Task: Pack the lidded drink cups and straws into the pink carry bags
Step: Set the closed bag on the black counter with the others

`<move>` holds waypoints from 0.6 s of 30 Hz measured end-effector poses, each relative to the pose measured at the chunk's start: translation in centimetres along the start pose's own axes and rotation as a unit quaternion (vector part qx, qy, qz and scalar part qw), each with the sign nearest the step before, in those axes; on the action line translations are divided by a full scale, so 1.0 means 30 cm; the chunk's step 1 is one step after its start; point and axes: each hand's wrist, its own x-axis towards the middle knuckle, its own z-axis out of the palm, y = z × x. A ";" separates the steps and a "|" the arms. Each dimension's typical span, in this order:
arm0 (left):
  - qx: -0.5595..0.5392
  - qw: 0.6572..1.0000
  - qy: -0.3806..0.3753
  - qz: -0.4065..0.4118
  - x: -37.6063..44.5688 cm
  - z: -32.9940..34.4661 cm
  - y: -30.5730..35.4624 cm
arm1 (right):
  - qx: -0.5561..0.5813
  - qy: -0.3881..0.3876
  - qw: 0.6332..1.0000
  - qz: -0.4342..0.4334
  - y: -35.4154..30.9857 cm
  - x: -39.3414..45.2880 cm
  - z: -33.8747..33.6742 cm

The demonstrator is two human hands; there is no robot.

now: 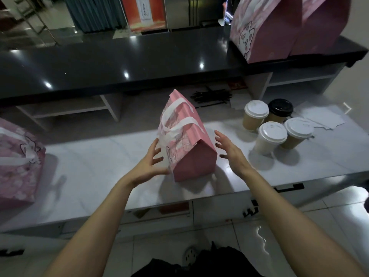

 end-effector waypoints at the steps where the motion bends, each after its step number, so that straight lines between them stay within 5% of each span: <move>1: 0.026 1.000 0.006 -0.001 -0.014 0.025 -0.015 | -0.040 -0.014 0.999 -0.018 0.026 -0.027 -0.006; 6: 0.019 0.996 0.077 0.033 -0.022 0.176 -0.010 | -0.191 -0.068 0.978 -0.046 0.026 -0.021 0.014; 10: -0.014 0.992 0.115 0.056 -0.013 0.239 0.012 | -0.181 -0.121 0.975 -0.054 0.010 0.014 0.020; 18: 0.009 0.982 0.177 0.059 -0.020 0.284 -0.002 | -0.179 -0.108 0.972 -0.107 0.005 -0.018 0.034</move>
